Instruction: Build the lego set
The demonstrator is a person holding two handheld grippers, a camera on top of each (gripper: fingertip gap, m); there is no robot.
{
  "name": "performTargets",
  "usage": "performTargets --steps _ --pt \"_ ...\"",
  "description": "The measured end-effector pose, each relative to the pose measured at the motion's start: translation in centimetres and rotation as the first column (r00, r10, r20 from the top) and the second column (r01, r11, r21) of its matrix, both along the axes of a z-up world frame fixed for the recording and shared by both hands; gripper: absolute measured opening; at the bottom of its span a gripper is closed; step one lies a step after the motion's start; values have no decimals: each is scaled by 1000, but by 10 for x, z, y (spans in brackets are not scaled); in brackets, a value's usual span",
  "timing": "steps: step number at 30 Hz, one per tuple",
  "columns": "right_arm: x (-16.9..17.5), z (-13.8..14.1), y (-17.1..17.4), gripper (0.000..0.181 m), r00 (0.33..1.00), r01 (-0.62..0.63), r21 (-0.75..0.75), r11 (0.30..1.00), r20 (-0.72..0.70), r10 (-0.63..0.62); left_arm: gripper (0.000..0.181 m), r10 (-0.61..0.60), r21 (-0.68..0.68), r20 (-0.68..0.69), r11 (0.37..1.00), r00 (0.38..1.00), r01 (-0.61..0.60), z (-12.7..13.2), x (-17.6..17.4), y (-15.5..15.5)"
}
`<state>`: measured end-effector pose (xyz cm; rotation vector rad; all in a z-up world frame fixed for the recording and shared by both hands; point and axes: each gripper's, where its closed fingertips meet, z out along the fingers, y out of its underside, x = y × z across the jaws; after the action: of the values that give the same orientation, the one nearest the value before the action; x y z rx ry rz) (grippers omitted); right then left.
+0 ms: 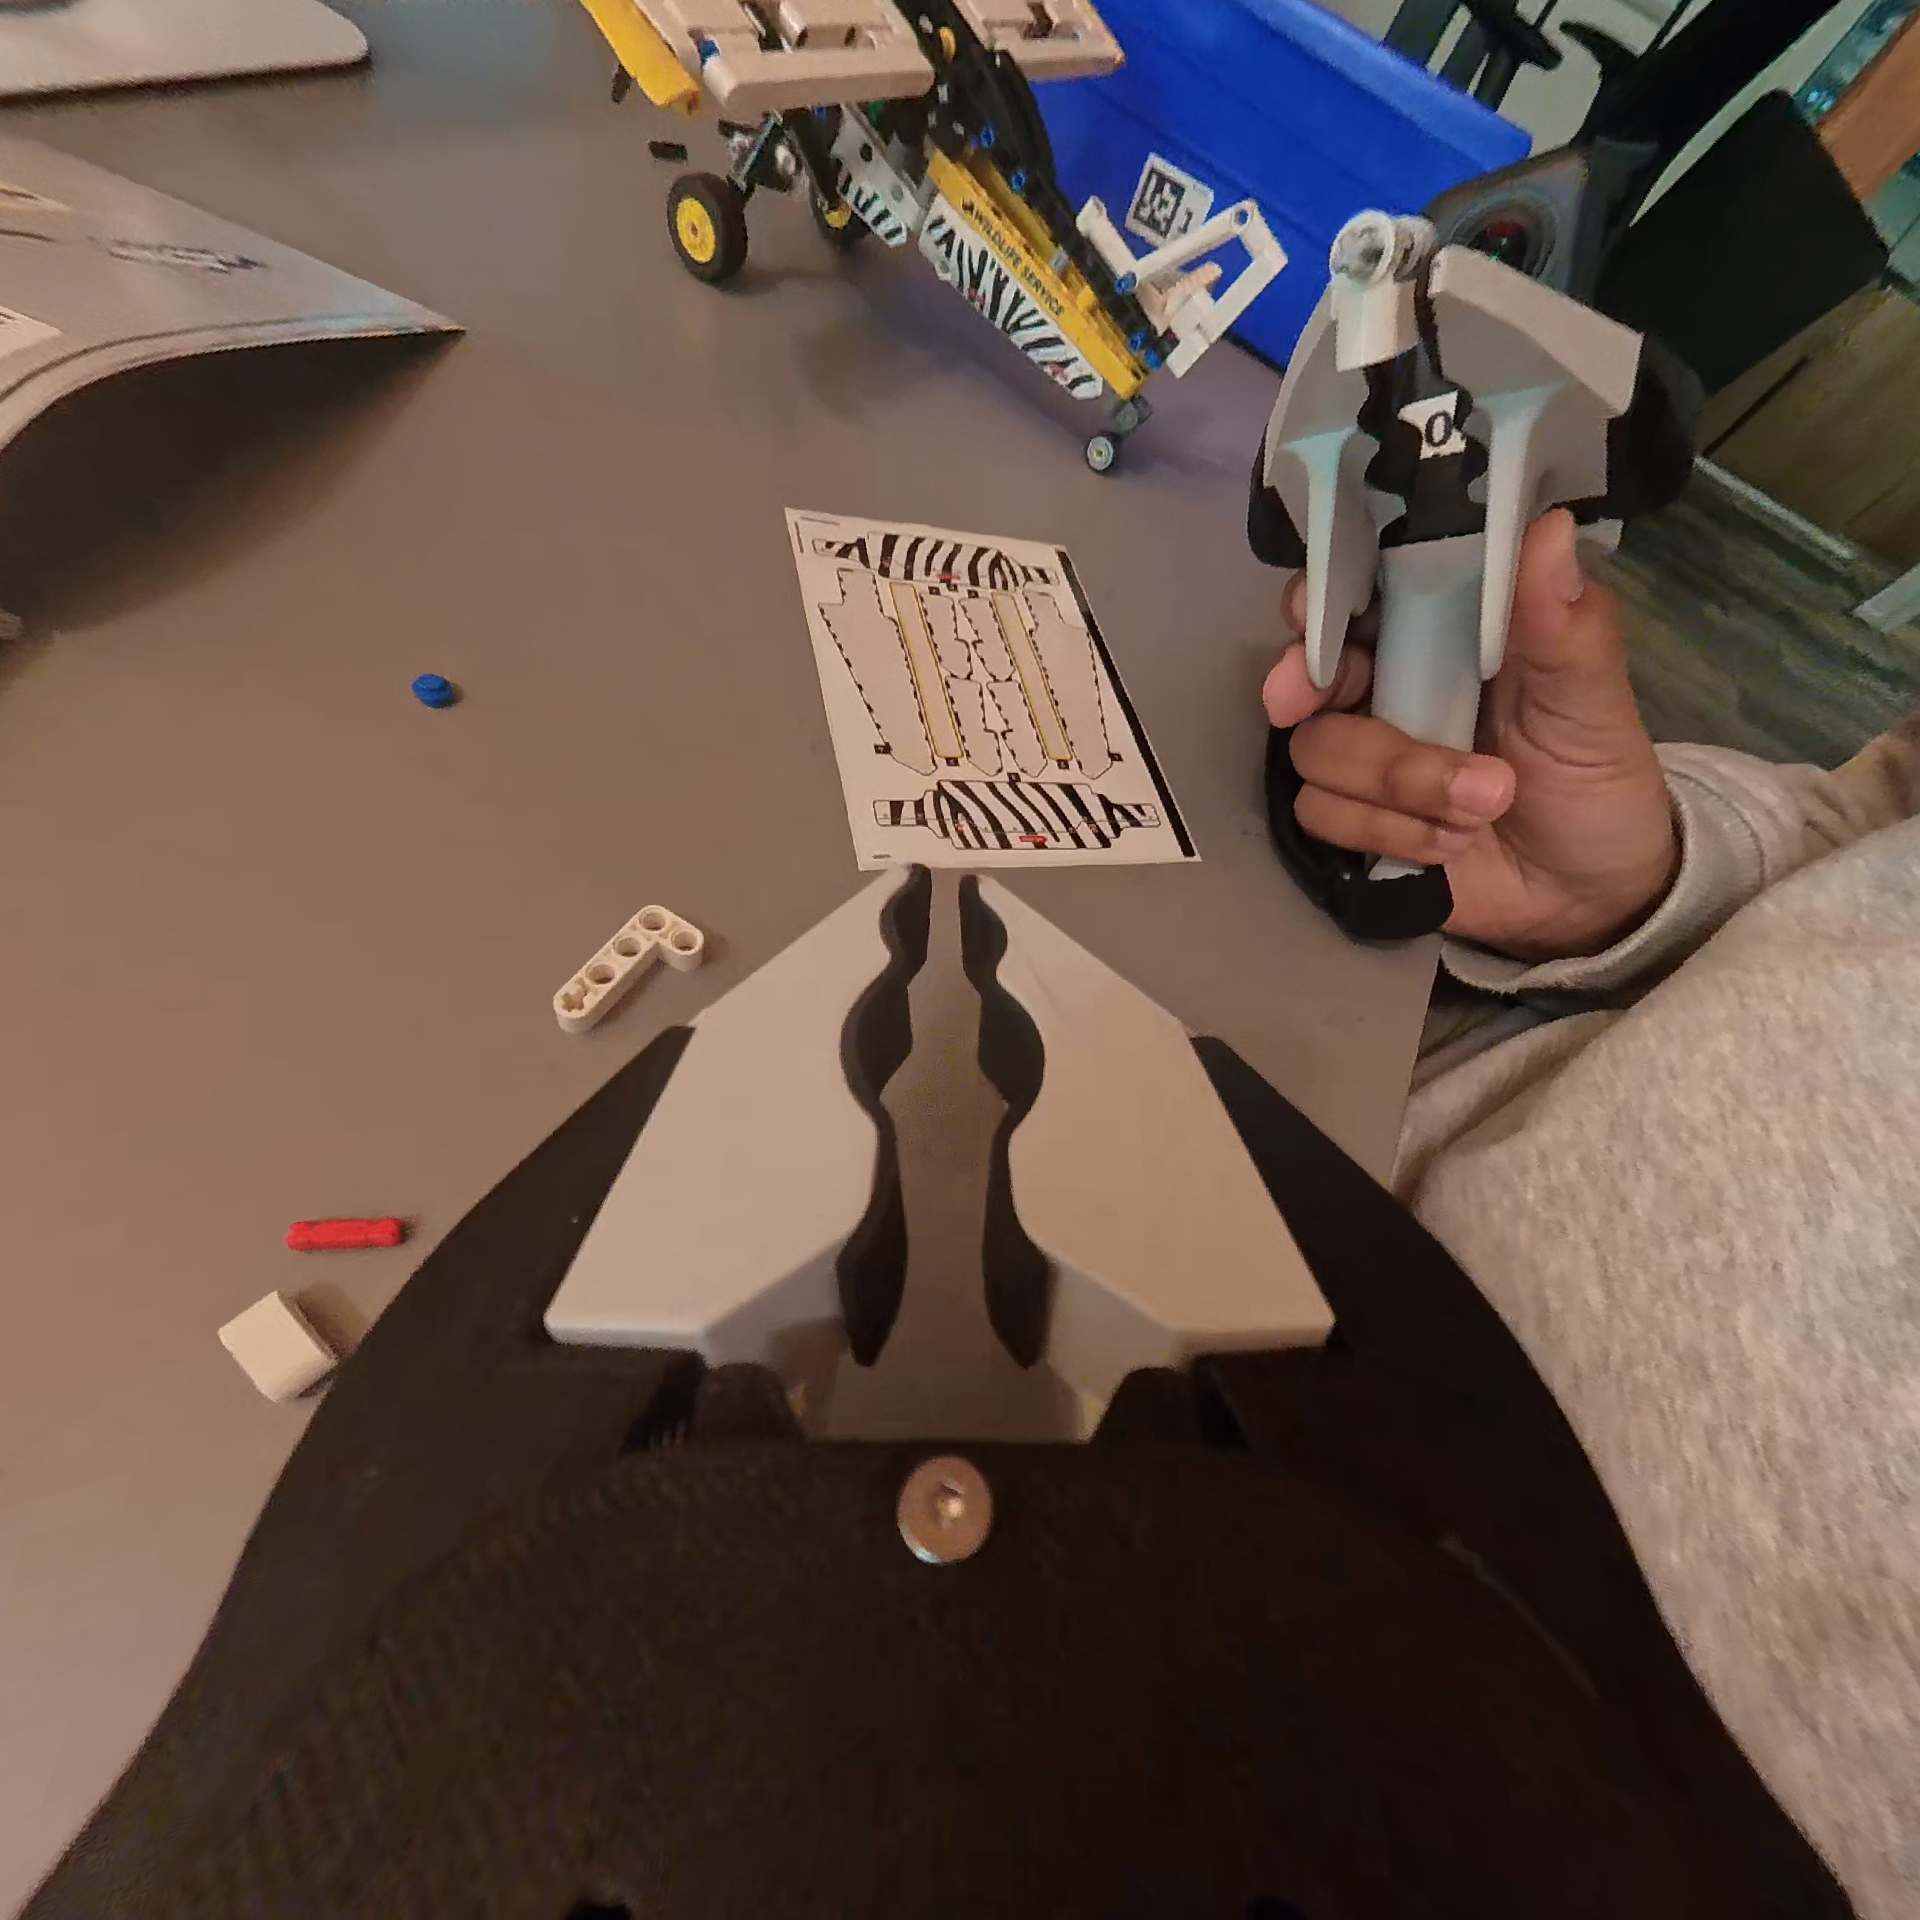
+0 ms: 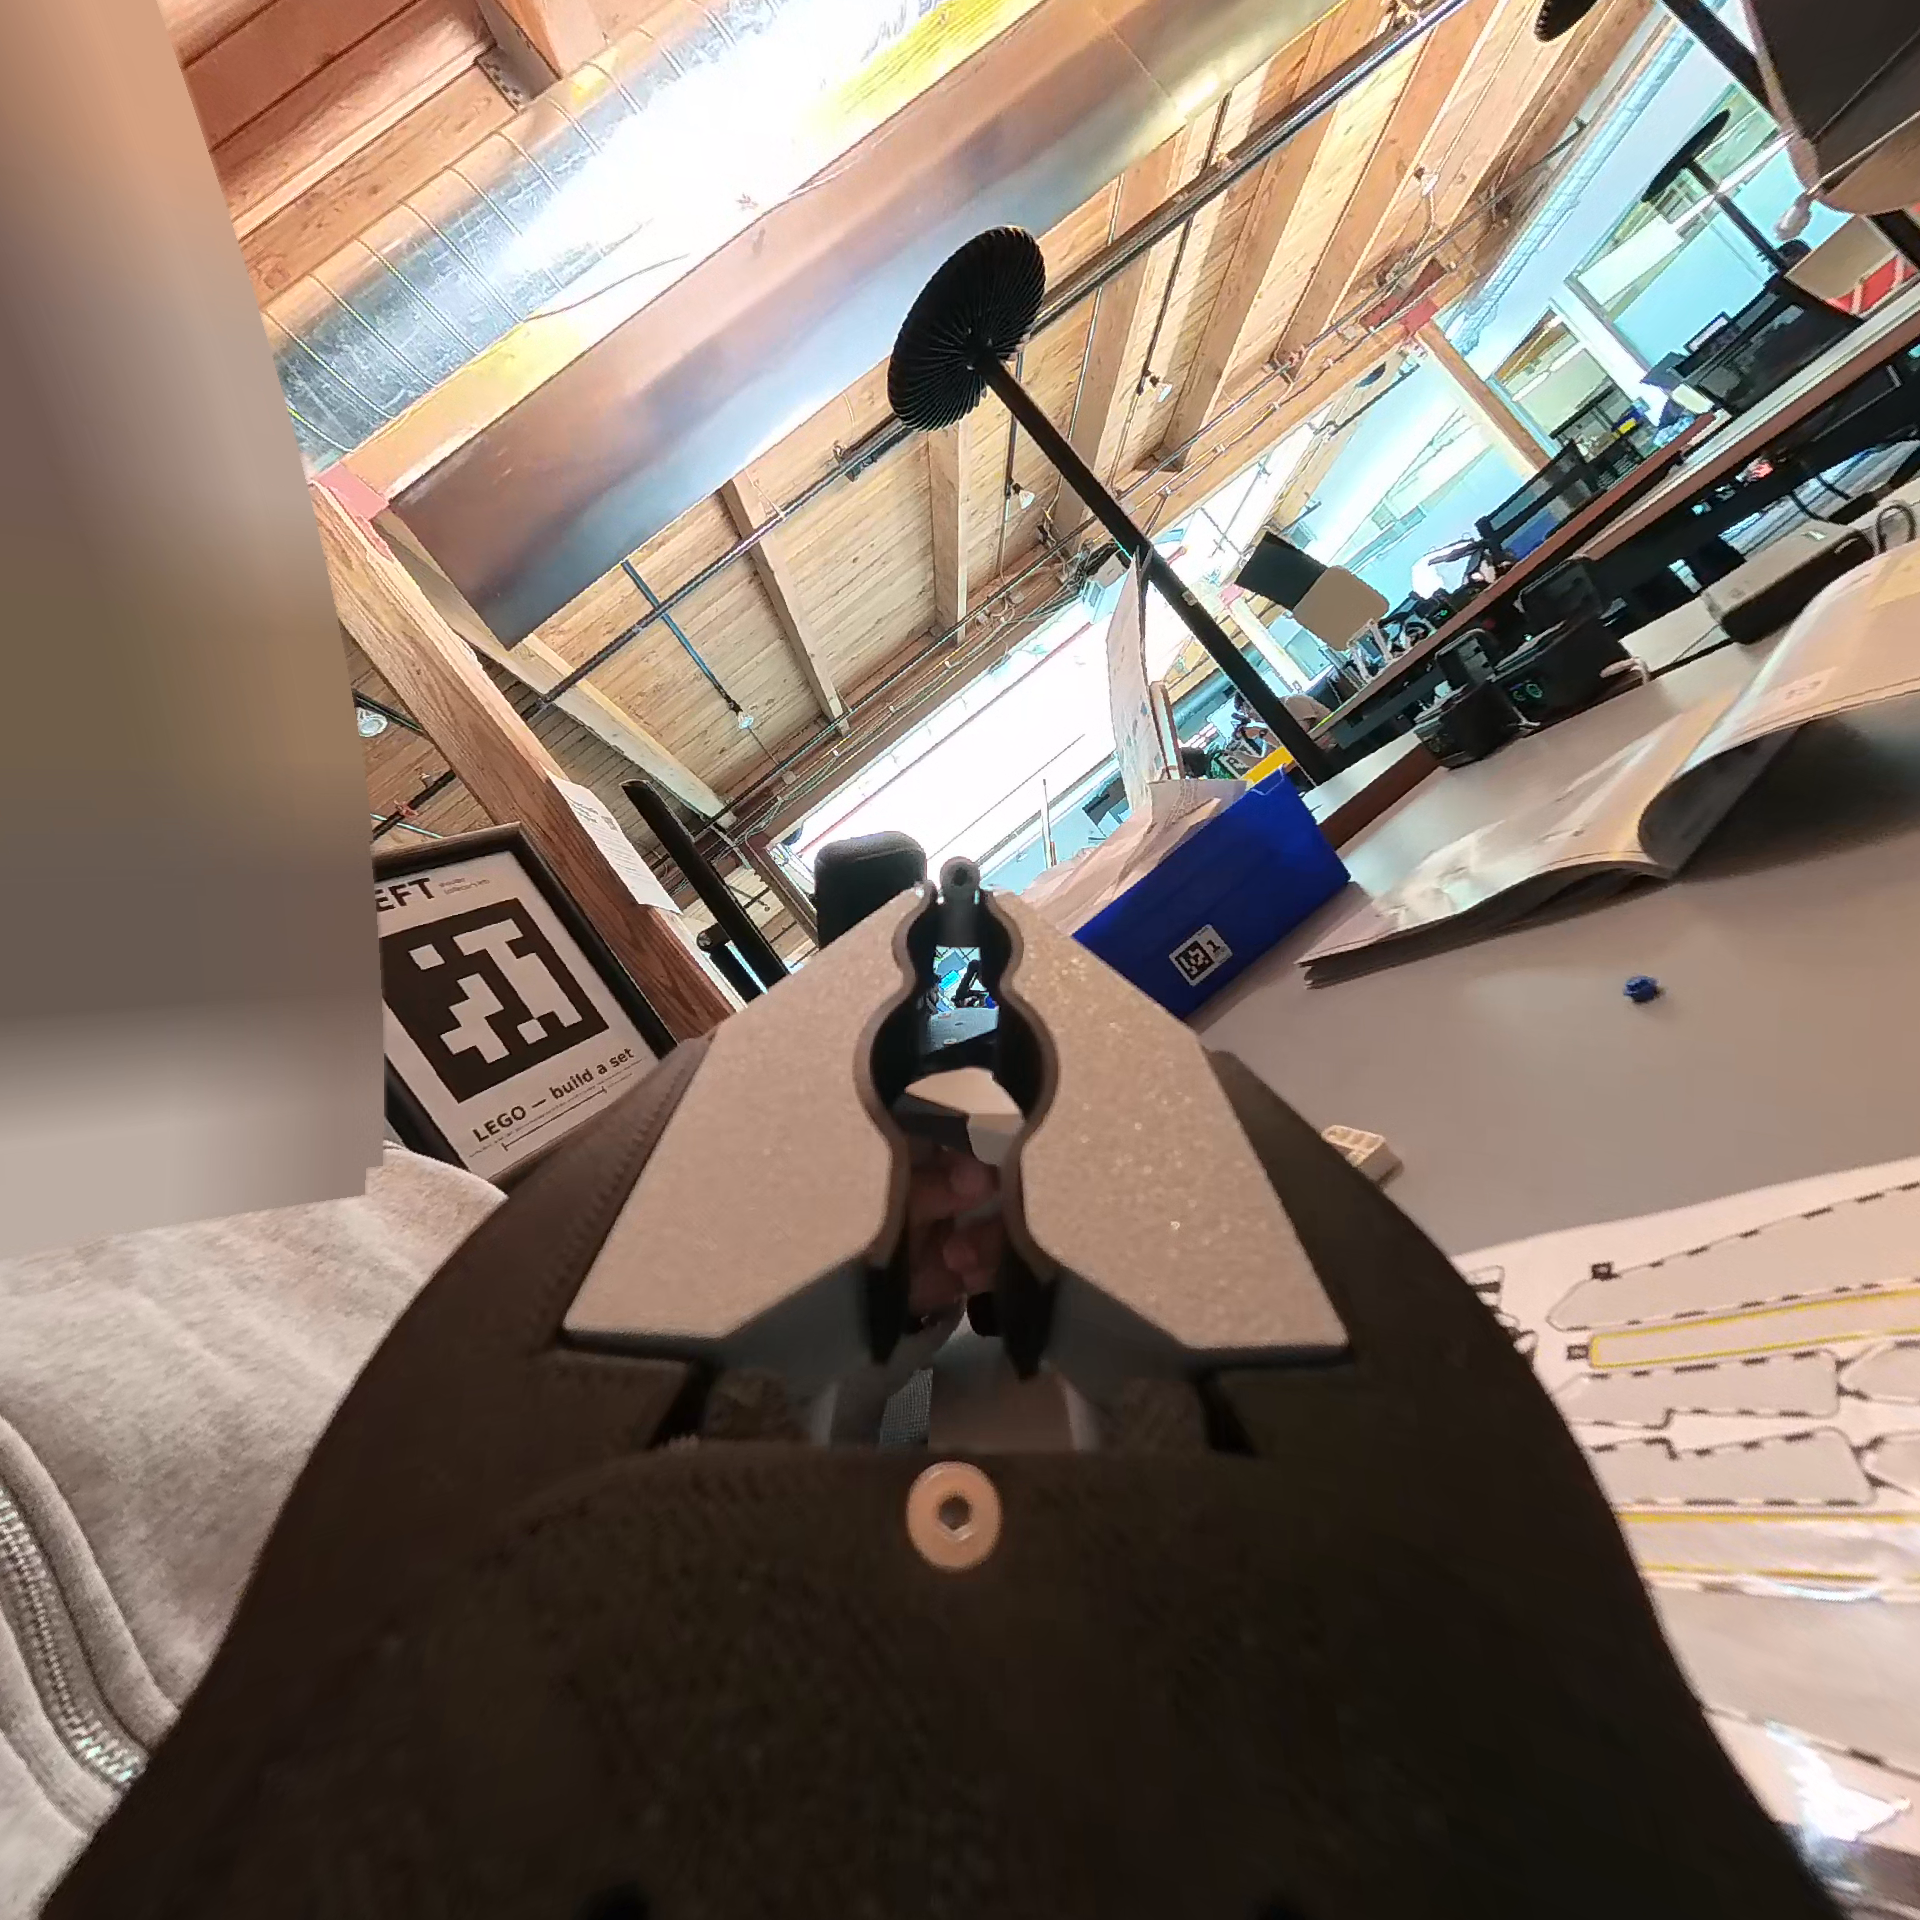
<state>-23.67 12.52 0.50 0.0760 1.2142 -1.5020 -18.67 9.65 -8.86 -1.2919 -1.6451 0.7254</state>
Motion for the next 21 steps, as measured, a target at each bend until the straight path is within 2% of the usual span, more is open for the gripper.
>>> performTargets --steps 5,13,21 --pt "0 0 0 5 1000 -1 -3 1000 3 1 8 -7 -9 18 1000 1000 7 -3 -1 1" --pt "0 0 -1 5 1000 -6 -3 1000 9 6 9 -20 75 6 997 1000 19 -3 0 2" --pt "0 0 -3 5 1000 -11 2 1000 22 10 17 -32 42 72 999 997 29 -12 -2 5"
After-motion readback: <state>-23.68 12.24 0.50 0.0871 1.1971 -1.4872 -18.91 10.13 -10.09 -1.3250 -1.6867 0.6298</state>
